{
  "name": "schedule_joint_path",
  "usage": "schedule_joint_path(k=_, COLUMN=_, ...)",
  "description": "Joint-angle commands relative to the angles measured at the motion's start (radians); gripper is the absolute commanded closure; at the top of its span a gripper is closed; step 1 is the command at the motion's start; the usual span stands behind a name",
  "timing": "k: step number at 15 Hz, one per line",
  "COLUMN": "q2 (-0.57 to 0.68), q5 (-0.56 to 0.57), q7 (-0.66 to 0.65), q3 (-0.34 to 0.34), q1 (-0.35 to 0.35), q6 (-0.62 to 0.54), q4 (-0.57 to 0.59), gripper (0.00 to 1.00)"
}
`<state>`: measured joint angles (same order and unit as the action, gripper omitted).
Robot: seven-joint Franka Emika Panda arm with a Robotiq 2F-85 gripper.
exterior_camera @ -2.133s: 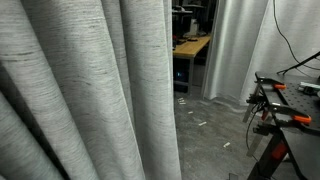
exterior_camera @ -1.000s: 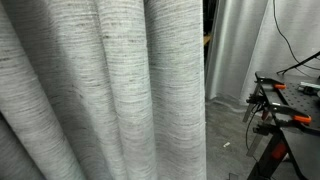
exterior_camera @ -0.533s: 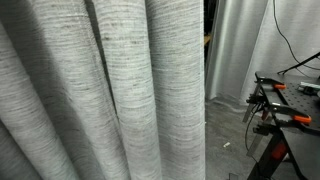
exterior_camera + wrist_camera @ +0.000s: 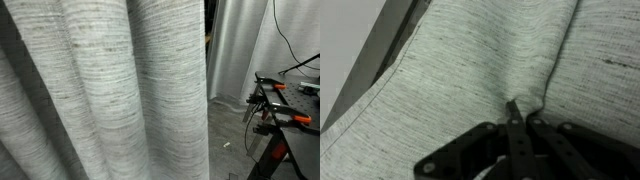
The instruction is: Slide the curtain to the left
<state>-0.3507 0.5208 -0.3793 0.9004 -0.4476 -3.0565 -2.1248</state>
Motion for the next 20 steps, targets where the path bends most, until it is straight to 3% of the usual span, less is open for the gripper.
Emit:
schedule_joint_path(k=1, q2=-0.005, q5=0.041, q7=-0.077, q3=0.164, q1=-0.11, q6=-0.003, q4=-0.055, gripper=1.0)
schedule_joint_path(k=4, q2=0.0, q5=0.016, q7=-0.068, q3=0.223, q1=-0.176, q6=0.025, q4=-0.038, gripper=1.0)
schedule_joint_path(k=10, q2=0.056, q5=-0.017, q7=-0.022, q3=0.194, q1=-0.174, q6=0.128, q4=-0.012, gripper=1.0)
schedule_joint_path(k=15, q2=0.093, q5=-0.084, q7=0.038, q3=0.058, q1=-0.107, q6=0.165, q4=-0.03, gripper=1.0)
schedule_joint_path(k=20, q2=0.102, q5=-0.238, q7=0.185, q3=-0.118, q1=0.002, q6=0.256, q4=-0.04, gripper=1.0)
